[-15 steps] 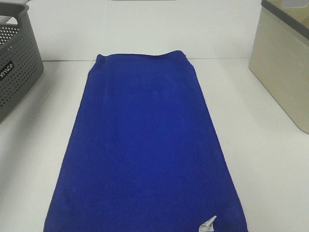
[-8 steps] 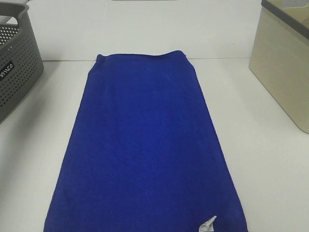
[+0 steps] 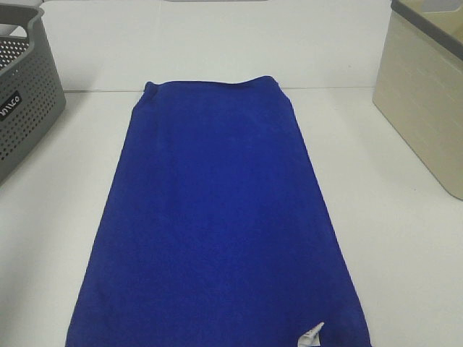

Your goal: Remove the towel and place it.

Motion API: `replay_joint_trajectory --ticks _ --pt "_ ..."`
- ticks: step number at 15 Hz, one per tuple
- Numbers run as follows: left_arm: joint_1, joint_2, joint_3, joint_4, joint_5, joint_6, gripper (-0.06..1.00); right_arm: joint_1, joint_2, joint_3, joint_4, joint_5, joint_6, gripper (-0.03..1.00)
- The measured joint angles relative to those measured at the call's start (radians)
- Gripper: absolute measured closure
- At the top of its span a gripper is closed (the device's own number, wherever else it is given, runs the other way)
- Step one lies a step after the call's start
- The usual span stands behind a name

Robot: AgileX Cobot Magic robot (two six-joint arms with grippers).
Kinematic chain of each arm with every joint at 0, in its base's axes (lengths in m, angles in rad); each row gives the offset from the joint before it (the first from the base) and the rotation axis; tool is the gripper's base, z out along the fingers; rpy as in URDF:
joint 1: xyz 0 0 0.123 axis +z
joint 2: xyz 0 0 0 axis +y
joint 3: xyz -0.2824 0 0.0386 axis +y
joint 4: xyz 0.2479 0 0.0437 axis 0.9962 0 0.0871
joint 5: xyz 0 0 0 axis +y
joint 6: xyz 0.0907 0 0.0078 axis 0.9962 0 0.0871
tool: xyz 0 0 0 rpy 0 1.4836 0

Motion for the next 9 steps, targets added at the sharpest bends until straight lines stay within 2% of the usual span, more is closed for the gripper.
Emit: replay_joint_trajectory --ticks 2,5,9 --pt "0.0 -0.152 0.135 0.016 -0.065 0.001 0.12 0.0 -0.13 0.139 -0.043 0.0 -0.001 0.15" --pt "0.0 -0.349 0.3 0.022 -0.092 -0.003 0.12 0.0 -0.303 0.331 -0.057 0.001 -0.002 0.15" --pt "0.0 -0.545 0.435 0.02 -0.127 -0.014 0.12 0.0 -0.512 0.463 -0.057 0.001 -0.003 0.15"
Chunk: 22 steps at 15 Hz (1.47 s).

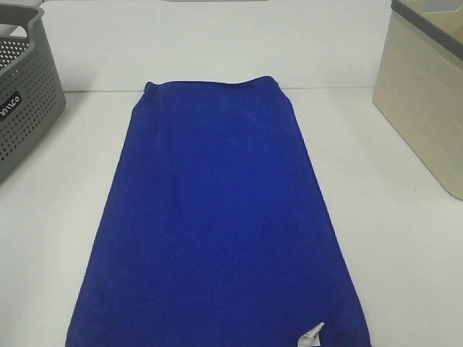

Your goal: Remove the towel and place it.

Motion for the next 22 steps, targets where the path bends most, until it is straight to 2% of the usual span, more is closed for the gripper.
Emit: replay_joint_trajectory --ticks 4,8,10,13,15,18,22 --pt "-0.029 -0.128 0.046 -0.027 0.044 0.018 0.12 0.0 -0.139 0.07 -0.001 -0.004 0.0 0.15" --pt "-0.031 -0.266 0.046 -0.03 0.069 0.019 0.12 0.0 -0.164 0.135 -0.002 -0.036 -0.016 0.16" --pt "-0.031 -0.355 0.046 -0.032 0.118 0.019 0.12 0.0 -0.164 0.146 -0.002 -0.077 -0.028 0.17" --pt "-0.031 -0.366 0.058 -0.035 0.183 0.015 0.12 0.0 -0.164 0.167 -0.002 -0.104 -0.038 0.18" --pt "-0.031 -0.367 0.061 -0.035 0.173 0.003 0.12 0.0 -0.164 0.167 -0.002 -0.105 -0.043 0.18" --pt "-0.031 -0.367 0.097 -0.048 0.079 -0.025 0.12 0.0 -0.164 0.167 -0.002 -0.105 -0.043 0.18" --pt "-0.031 -0.367 0.104 -0.066 0.057 -0.036 0.12 0.0 -0.164 0.167 -0.001 -0.105 -0.043 0.18"
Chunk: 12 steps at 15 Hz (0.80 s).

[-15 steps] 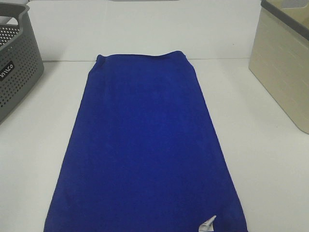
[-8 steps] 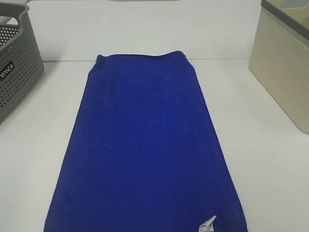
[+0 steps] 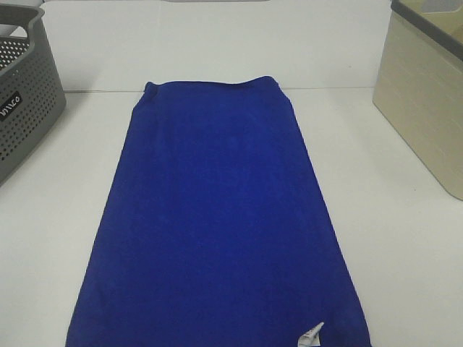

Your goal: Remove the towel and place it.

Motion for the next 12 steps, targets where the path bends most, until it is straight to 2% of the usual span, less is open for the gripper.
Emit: replay_joint_trajectory --ticks 12 --pt "0.0 0.0 0.0 -0.012 -0.001 0.002 0.12 0.0 0.0 0.0 0.025 -0.001 0.002 0.18"
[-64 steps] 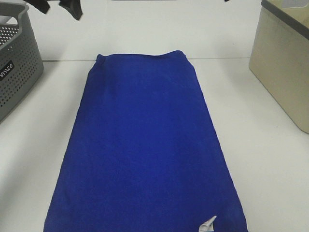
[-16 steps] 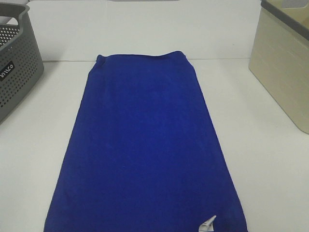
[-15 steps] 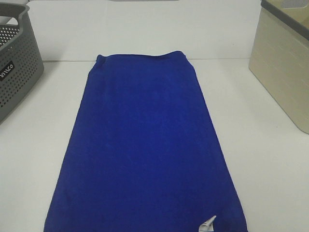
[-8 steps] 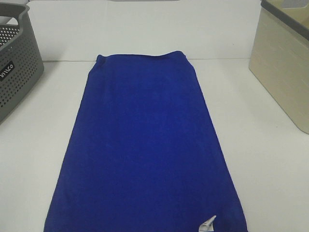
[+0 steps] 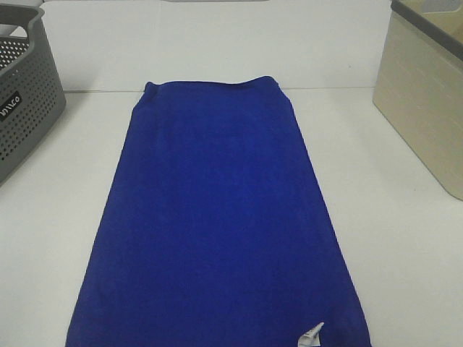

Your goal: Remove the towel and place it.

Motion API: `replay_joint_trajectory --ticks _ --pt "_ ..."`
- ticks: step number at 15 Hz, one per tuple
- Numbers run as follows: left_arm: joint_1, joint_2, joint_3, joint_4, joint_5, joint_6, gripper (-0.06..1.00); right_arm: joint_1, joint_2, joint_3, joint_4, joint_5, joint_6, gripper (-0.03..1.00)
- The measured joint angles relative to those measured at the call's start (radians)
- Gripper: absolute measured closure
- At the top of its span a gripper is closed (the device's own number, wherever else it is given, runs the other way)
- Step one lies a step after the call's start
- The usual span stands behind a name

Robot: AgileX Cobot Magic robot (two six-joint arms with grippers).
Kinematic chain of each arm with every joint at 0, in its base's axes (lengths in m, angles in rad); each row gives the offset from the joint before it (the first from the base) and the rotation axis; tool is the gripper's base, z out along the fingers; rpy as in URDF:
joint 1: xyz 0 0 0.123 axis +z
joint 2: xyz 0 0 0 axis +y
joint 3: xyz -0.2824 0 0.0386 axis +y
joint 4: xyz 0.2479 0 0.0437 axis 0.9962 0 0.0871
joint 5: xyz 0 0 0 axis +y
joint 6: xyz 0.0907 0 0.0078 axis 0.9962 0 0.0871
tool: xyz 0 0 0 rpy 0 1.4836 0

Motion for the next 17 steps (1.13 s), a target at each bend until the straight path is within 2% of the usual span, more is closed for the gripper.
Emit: replay_joint_trajectory --ticks 17 --pt "-0.037 0.0 0.0 -0.001 0.0 0.004 0.12 0.0 0.0 0.002 0.0 0.0 0.0 0.18"
